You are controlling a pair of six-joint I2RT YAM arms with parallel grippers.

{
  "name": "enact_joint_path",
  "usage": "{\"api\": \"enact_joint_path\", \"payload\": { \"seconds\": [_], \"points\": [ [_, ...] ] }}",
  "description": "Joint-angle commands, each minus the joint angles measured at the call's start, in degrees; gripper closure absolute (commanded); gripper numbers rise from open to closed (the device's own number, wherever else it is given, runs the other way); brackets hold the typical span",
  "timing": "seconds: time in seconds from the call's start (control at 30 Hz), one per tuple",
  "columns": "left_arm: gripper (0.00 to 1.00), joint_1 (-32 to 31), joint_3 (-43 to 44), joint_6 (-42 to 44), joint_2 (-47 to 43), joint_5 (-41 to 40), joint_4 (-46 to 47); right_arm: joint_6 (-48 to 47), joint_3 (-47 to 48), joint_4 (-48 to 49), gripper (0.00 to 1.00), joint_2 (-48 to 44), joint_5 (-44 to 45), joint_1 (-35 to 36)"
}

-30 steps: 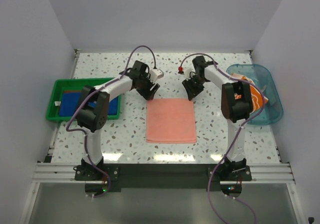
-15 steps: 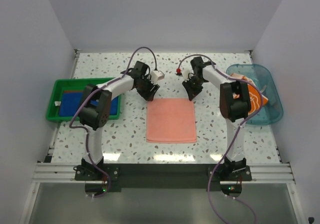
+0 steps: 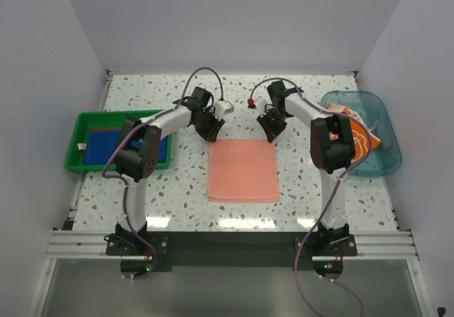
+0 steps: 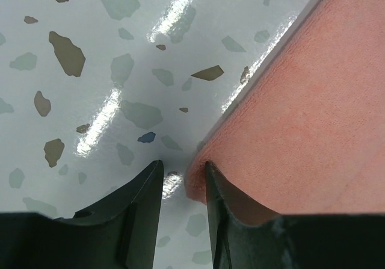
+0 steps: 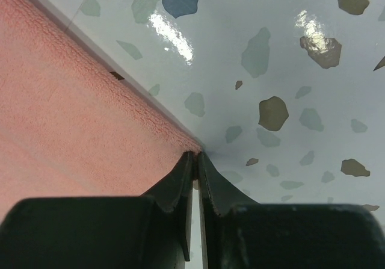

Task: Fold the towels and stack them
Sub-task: Fold the towel

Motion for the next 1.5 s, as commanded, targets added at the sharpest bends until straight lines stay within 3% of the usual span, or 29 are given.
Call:
{"api": "enact_joint_path", "payload": {
  "seconds": [0.0,0.3,0.57,0.67,0.83,1.2,1.47],
  "points": [
    [0.62,0.5,-1.4,1.5,2.1,2.2,-5.0,-1.0,-3.0,-0.4,0.92,0.8,2.4,0.7],
    [0.59,0.4,-2.5,1.7,0.8,2.4,-9.3,-0.3,-4.3,1.1,0.95,-0.5,5.1,0.8],
    [0.66,-0.3,-3.8,1.3,1.7,2.0,-9.0,0.6,-4.8,2.1,0.96,-1.0,6.1,1.1],
    [0.73,-0.5,-5.0,1.3,2.5,1.9,-8.9,0.9,-5.4,2.9,0.97,-1.5,5.9,1.2],
    [1.0,-0.3,-3.3,1.6,3.3,0.6,-8.4,1.6,-5.6,4.6,1.0,-2.9,4.6,1.2],
    [1.0,0.2,7.8,6.1,2.2,-6.0,-3.9,3.4,-3.6,14.8,1.0,-8.5,10.4,1.3],
    [1.0,0.2,2.6,1.9,-5.9,-8.6,0.6,4.8,-6.9,17.3,1.0,-15.2,12.4,1.3]
  ]
}}
